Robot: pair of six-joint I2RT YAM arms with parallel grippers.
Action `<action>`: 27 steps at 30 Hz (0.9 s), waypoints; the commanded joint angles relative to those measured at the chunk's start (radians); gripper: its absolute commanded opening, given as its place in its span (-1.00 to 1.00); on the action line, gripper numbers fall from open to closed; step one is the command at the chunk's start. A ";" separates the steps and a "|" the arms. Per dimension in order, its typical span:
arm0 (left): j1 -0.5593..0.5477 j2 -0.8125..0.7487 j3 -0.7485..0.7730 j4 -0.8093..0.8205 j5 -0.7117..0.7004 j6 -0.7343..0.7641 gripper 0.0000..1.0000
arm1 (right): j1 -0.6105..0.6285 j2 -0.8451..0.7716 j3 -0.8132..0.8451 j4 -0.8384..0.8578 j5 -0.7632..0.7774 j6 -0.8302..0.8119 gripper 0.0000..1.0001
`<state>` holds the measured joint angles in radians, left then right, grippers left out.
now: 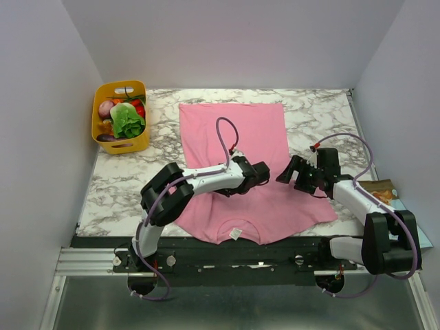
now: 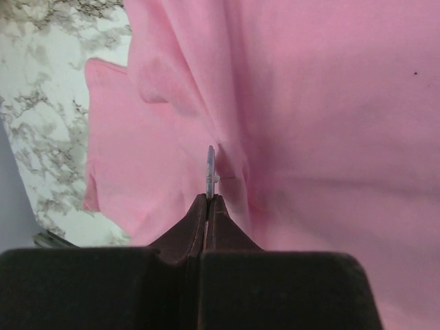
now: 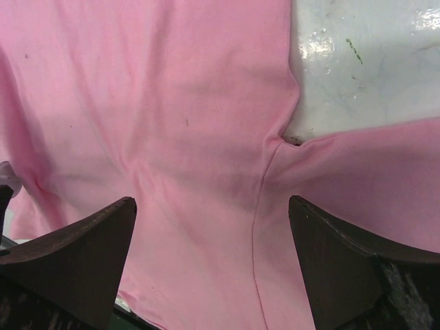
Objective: Pin the brooch onto the clothing
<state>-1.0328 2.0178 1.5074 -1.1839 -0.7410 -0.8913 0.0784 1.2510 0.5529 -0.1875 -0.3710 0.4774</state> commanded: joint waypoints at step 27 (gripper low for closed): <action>0.131 -0.381 -0.392 0.572 0.325 0.118 -1.00 | 0.017 -0.041 -0.041 0.075 -0.109 -0.042 1.00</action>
<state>-0.9237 1.6981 1.1580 -0.7063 -0.4782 -0.7876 0.0784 1.2373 0.5190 -0.1486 -0.4389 0.4576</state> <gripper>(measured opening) 0.011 0.996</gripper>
